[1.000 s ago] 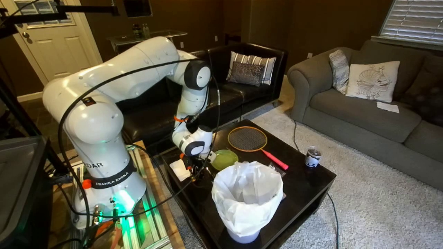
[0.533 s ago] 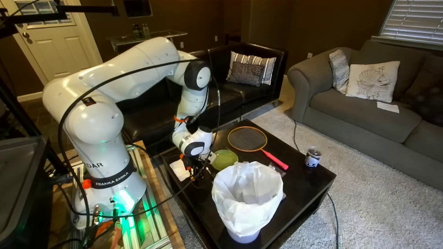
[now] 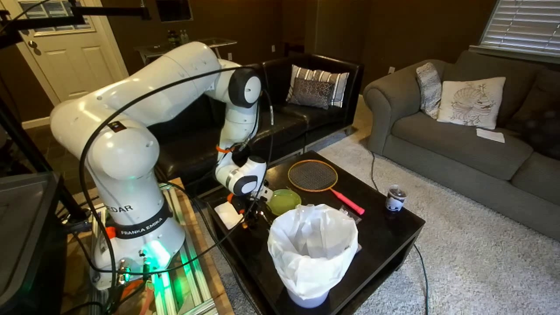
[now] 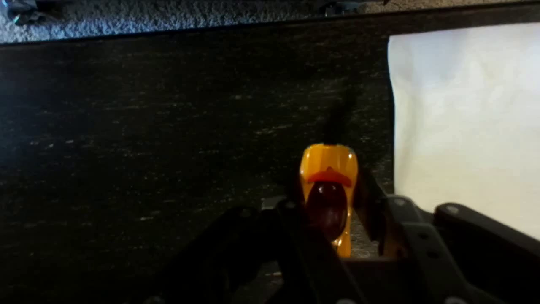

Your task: Turn the orange object to the left.

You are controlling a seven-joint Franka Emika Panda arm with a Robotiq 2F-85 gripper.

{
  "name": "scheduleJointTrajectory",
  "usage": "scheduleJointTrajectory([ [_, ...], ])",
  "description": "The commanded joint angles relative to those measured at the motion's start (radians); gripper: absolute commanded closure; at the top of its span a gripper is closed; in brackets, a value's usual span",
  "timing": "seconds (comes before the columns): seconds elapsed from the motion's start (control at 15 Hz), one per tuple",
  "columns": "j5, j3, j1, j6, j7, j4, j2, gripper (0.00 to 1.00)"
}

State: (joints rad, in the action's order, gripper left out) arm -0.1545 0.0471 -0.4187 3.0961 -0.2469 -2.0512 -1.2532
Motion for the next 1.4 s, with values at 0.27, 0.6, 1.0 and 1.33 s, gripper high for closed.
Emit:
scheduleJointTrajectory([
  [0.27, 0.163, -0.05, -0.102, -0.149, 0.14, -0.081, 0.14, 0.9],
  [0.6, 0.237, -0.042, -0.085, -0.235, 0.153, -0.047, 0.135, 0.9],
  [1.0, 0.241, -0.043, -0.081, -0.241, 0.153, -0.046, 0.138, 0.65],
  [1.33, 0.346, -0.122, -0.192, -0.275, 0.177, -0.031, 0.143, 0.9],
])
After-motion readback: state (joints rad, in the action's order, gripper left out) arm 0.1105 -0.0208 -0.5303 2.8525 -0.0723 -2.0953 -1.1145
